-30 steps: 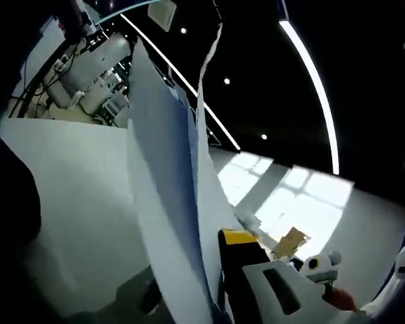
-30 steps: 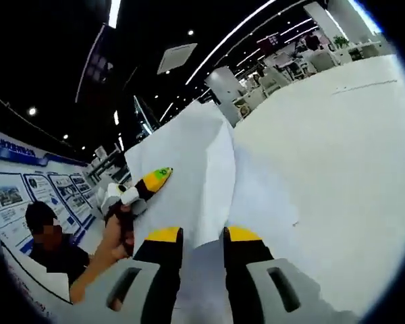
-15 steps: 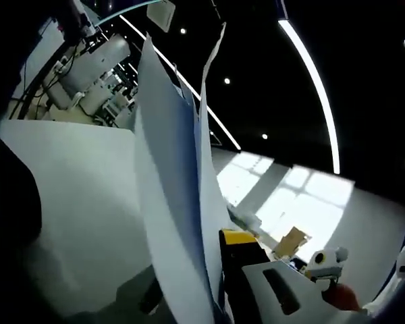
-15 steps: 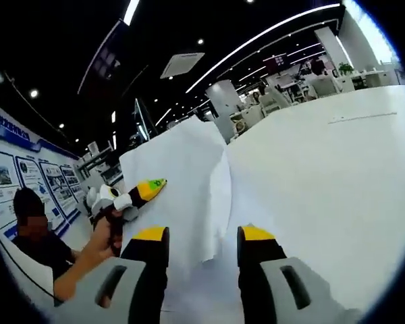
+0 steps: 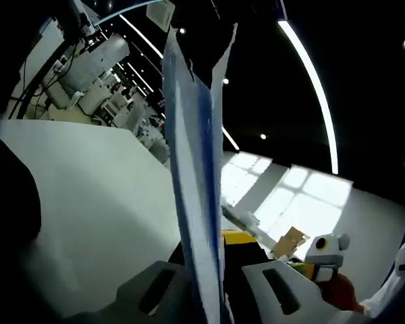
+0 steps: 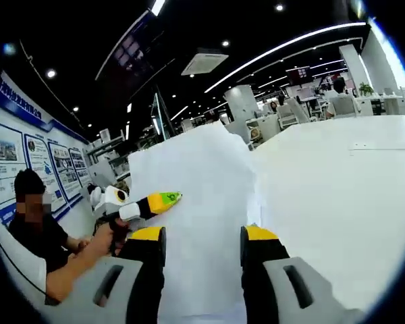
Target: Organize the stack of printing papers by aligning and flattening the scattered papers on the table
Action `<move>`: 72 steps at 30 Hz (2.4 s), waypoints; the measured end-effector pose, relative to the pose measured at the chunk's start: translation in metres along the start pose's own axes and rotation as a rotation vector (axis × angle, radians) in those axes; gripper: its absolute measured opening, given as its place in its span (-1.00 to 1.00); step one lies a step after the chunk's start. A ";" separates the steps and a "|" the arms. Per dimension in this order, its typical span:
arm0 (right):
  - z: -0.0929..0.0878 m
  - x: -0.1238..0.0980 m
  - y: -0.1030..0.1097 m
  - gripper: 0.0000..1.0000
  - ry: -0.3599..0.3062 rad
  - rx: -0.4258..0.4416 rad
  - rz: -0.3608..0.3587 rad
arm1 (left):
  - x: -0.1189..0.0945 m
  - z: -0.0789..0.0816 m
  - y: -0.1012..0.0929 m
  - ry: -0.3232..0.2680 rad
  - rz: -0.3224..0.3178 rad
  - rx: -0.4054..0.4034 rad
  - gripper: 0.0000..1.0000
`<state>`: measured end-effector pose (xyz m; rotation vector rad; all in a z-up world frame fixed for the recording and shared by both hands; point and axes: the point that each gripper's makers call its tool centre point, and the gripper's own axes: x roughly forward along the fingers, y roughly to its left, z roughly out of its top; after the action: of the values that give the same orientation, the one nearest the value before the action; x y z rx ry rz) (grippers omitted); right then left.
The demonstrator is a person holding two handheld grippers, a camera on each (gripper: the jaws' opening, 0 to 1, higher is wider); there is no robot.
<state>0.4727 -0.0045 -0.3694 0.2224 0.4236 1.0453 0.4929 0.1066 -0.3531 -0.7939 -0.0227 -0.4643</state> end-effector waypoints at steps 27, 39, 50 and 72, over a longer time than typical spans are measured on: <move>0.015 0.011 0.048 -0.04 -0.009 -0.038 0.130 | -0.001 0.006 0.000 -0.030 -0.022 -0.043 -0.88; -0.013 0.018 -0.019 0.07 0.058 0.029 -0.013 | -0.002 0.002 -0.019 -0.017 -0.108 -0.045 -0.88; 0.017 -0.020 -0.035 0.27 -0.031 -0.048 -0.065 | 0.004 0.009 -0.017 -0.029 -0.113 -0.091 -0.88; 0.089 -0.122 -0.062 0.33 -0.118 -0.117 0.196 | 0.092 -0.018 -0.164 0.282 -0.486 0.126 -0.88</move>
<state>0.5084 -0.1393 -0.2842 0.2226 0.2359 1.2381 0.5055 -0.0408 -0.2366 -0.5895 0.0176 -1.0230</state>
